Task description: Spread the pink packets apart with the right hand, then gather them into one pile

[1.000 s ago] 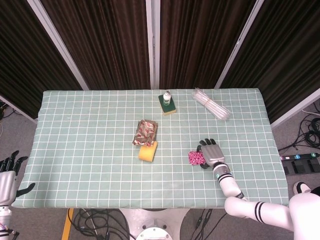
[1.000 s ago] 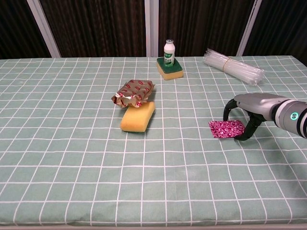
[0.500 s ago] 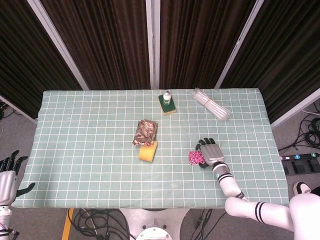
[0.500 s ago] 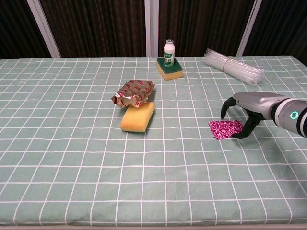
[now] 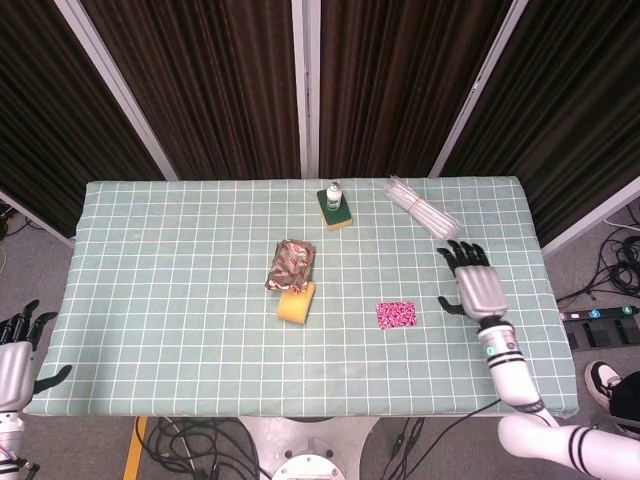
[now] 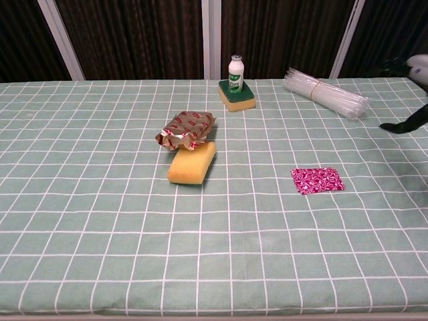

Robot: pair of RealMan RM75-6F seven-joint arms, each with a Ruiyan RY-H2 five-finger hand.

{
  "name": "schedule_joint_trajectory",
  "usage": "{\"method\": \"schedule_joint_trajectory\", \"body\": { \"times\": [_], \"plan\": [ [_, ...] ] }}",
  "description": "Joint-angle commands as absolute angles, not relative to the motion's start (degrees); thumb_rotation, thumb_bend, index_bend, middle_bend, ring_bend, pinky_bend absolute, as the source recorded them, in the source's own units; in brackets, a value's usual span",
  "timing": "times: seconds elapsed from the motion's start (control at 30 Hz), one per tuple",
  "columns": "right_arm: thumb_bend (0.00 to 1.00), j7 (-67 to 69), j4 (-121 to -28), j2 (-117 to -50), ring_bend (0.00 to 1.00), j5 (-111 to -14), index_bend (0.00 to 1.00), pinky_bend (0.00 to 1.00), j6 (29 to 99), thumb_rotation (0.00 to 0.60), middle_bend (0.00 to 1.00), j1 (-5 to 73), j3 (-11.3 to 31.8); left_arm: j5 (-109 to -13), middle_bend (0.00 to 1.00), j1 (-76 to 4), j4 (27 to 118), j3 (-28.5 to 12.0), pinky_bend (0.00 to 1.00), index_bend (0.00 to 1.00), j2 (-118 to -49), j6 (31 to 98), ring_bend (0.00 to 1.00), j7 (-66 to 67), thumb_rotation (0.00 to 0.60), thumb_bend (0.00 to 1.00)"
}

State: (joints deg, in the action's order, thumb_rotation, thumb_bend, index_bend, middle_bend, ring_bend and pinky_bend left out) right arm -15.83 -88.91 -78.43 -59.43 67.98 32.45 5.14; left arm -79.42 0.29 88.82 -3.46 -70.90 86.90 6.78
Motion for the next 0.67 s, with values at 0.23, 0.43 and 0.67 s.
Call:
{"method": "schedule_joint_trajectory", "body": {
  "times": [0.23, 0.43, 0.67],
  "plan": [
    [0.17, -2.67, -95.44, -68.06, 0.00, -74.86, 0.09, 0.00, 82.48, 0.558, 0.03, 19.41, 0.34, -79.70, 0.18, 0.02, 89.96, -3.27, 0.17, 0.27, -71.71, 86.77, 0.15, 7.96, 0.600, 0.12],
    [0.17, -0.87, -97.17, -67.48, 0.00, -80.90, 0.09, 0.00, 87.58, 0.552, 0.03, 14.16, -2.66, -80.00, 0.18, -0.08, 91.17, -3.37, 0.17, 0.27, -71.70, 87.20, 0.15, 9.03, 0.600, 0.12],
    [0.17, 0.09, -98.62, -66.78, 0.00, -84.56, 0.10, 0.00, 90.86, 0.554, 0.03, 10.15, -3.84, -80.17, 0.18, -0.73, 91.72, -3.70, 0.17, 0.27, -71.70, 86.87, 0.15, 9.71, 0.600, 0.12]
  ]
}}
